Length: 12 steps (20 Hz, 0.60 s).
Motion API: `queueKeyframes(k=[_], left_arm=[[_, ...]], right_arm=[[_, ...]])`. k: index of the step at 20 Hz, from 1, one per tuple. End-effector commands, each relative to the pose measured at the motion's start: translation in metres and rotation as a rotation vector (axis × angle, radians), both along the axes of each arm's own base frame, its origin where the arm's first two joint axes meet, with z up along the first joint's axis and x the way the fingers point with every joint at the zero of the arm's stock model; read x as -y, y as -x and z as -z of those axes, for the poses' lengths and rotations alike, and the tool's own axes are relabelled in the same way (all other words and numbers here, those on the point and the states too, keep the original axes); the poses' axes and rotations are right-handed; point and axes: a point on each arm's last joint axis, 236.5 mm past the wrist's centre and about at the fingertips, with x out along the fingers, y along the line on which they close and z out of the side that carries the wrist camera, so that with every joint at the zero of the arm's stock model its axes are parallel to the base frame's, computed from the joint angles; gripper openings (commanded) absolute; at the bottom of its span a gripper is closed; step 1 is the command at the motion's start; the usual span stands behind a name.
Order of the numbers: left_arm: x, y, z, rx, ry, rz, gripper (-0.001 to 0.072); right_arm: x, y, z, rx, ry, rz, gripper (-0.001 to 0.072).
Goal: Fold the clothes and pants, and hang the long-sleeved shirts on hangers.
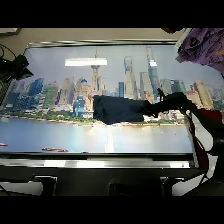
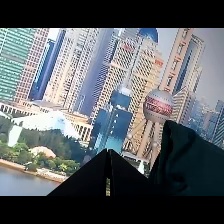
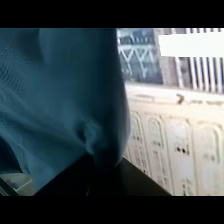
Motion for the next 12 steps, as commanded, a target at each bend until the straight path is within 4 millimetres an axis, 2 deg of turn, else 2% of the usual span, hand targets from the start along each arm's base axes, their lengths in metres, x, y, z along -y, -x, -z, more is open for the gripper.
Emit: queueKeyframes(k=[1,4,7,10,12], left_arm=[[0.002,0.0,0.0,0.0,0.006,0.004,0.0018],[0.002,0.0,0.0,-0.001,0.007,0.004,0.0018],[0.005,0.0,-0.001,0.0,0.017,0.009,0.0019],[0.008,0.0,-0.002,0.004,0.03,0.014,0.0018],[0.008,0.0,-0.002,0.004,0.03,0.014,0.0019]], right_arm=[[0.007,-0.031,-0.023,0.097,0.027,0.058,0.0027],[0.048,-0.069,-0.072,0.15,0.053,0.192,0.0027],[0.096,-0.096,-0.122,0.206,0.032,0.299,0.0026],[0.157,-0.112,-0.159,0.242,0.026,0.456,0.0026],[0.199,-0.111,-0.176,0.256,0.049,0.553,0.0027]])
